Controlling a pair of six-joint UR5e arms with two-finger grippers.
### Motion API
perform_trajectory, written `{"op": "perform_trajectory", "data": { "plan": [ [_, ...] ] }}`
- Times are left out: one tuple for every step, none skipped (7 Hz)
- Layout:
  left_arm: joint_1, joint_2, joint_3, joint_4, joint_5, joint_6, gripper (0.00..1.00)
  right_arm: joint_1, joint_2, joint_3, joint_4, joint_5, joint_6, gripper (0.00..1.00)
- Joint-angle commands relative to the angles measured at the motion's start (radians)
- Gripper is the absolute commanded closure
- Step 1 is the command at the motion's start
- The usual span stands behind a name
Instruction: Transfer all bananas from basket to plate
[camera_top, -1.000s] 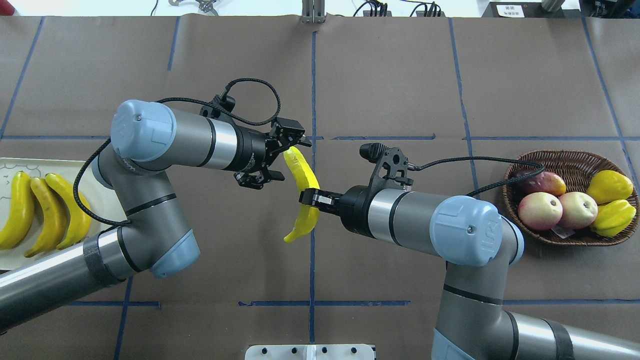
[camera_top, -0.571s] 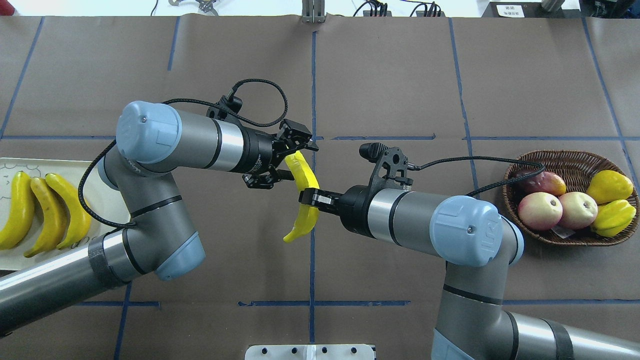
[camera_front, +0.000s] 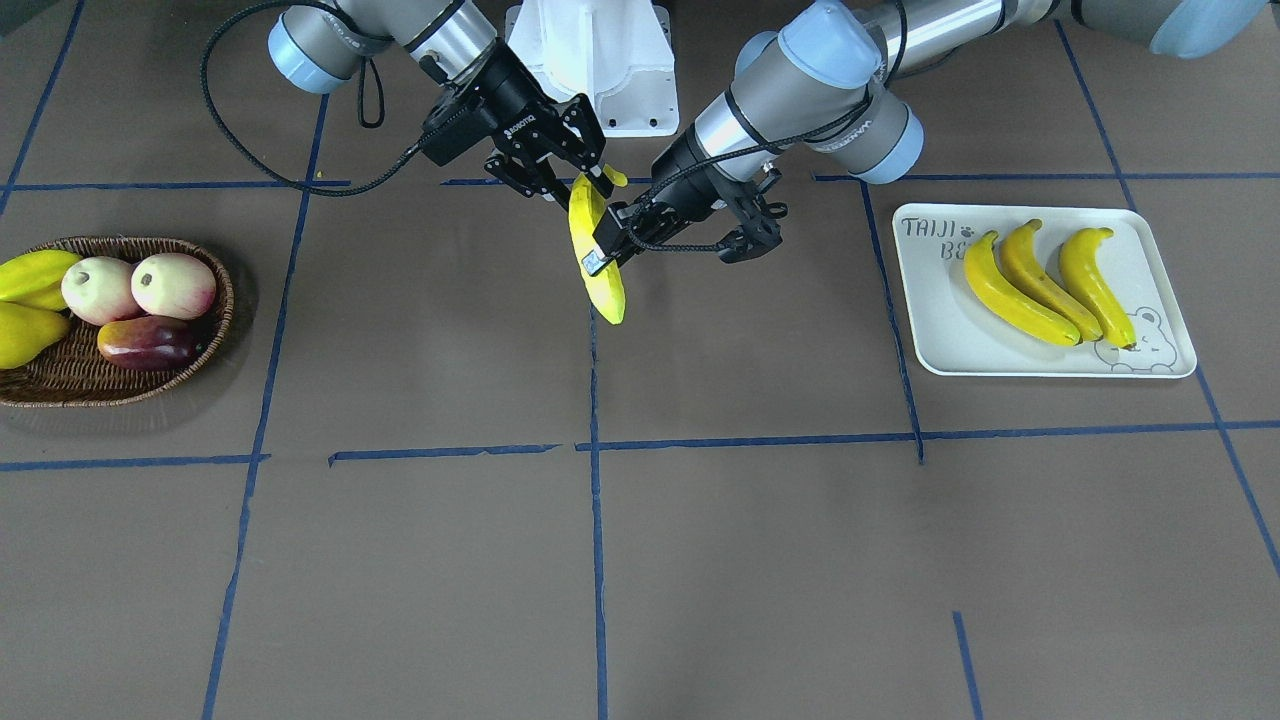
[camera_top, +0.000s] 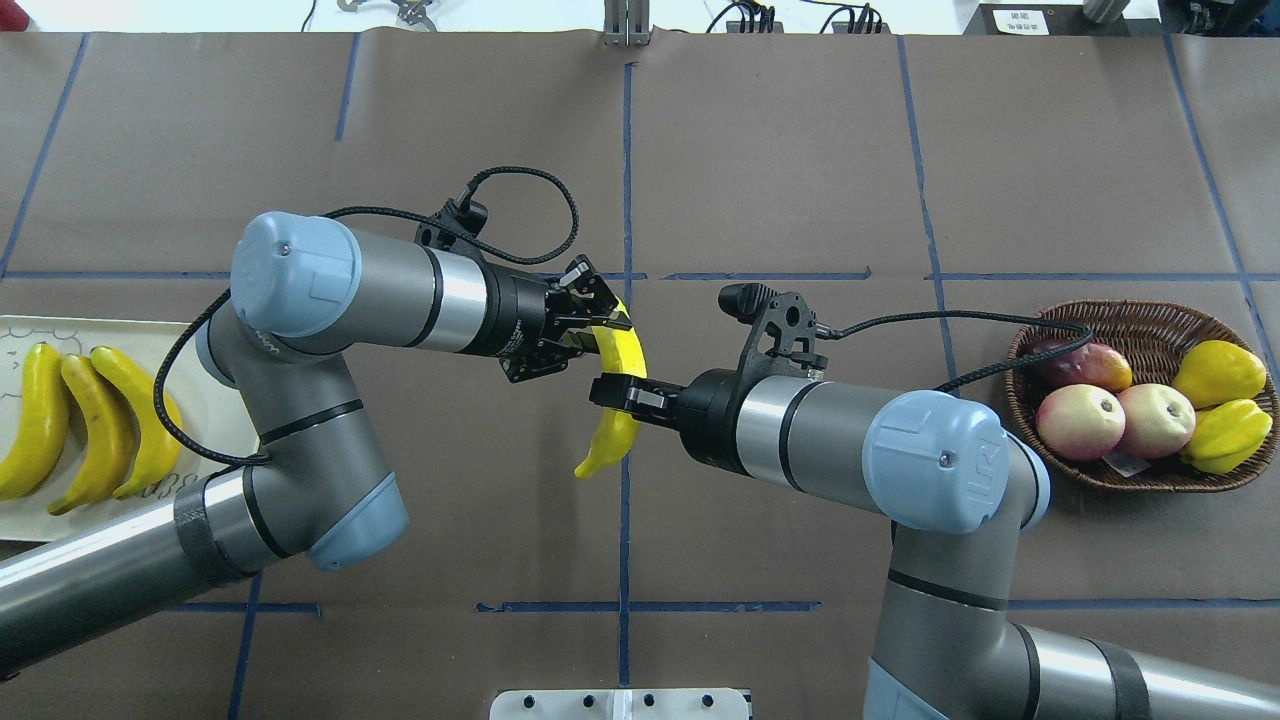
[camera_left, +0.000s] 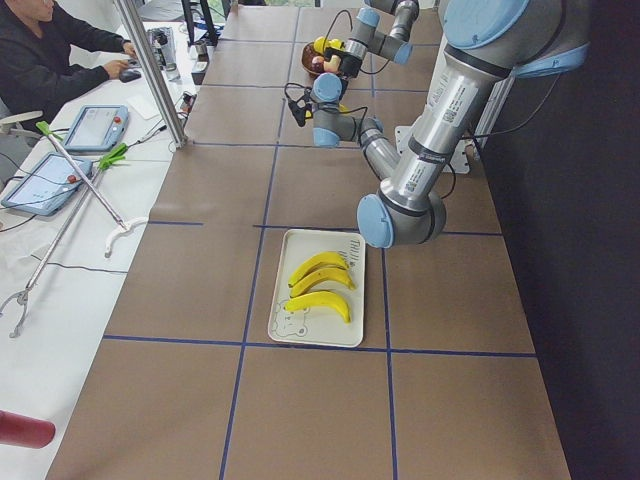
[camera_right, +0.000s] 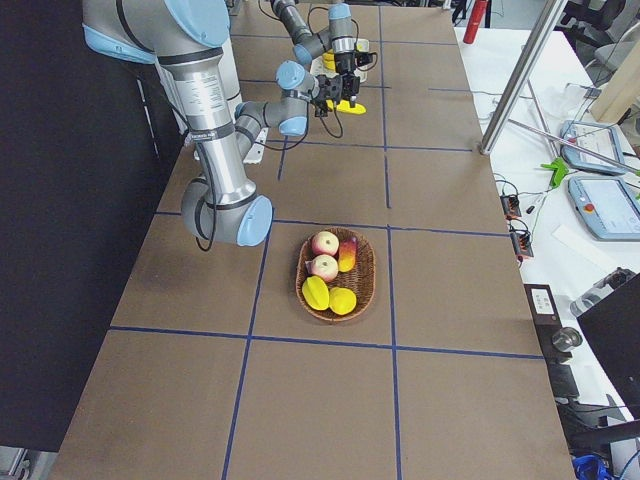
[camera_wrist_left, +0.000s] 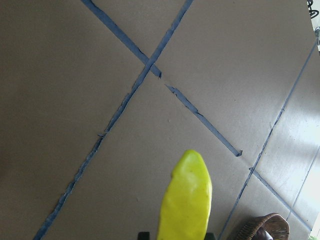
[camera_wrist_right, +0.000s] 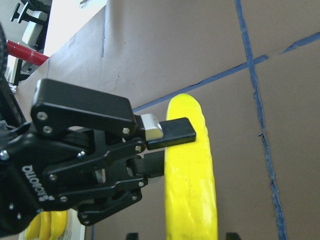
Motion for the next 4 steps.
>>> {"op": "perform_trajectory", "data": {
  "plan": [
    [-0.007, 0.002, -0.001, 0.001, -0.004, 0.001, 1.0, 0.002, -0.001, 0.011, 0.0, 0.003, -0.001, 0.0],
    [-0.021, 0.006, -0.002, 0.001, -0.007, 0.002, 1.0, 0.008, -0.01, 0.032, -0.002, 0.012, -0.001, 0.0],
    [-0.07, 0.037, -0.002, 0.009, -0.075, 0.026, 1.0, 0.041, -0.031, 0.082, -0.02, 0.065, -0.003, 0.0],
    [-0.157, 0.125, -0.026, 0.013, -0.155, 0.128, 1.0, 0.142, -0.053, 0.182, -0.157, 0.209, -0.003, 0.0]
  ]
}}
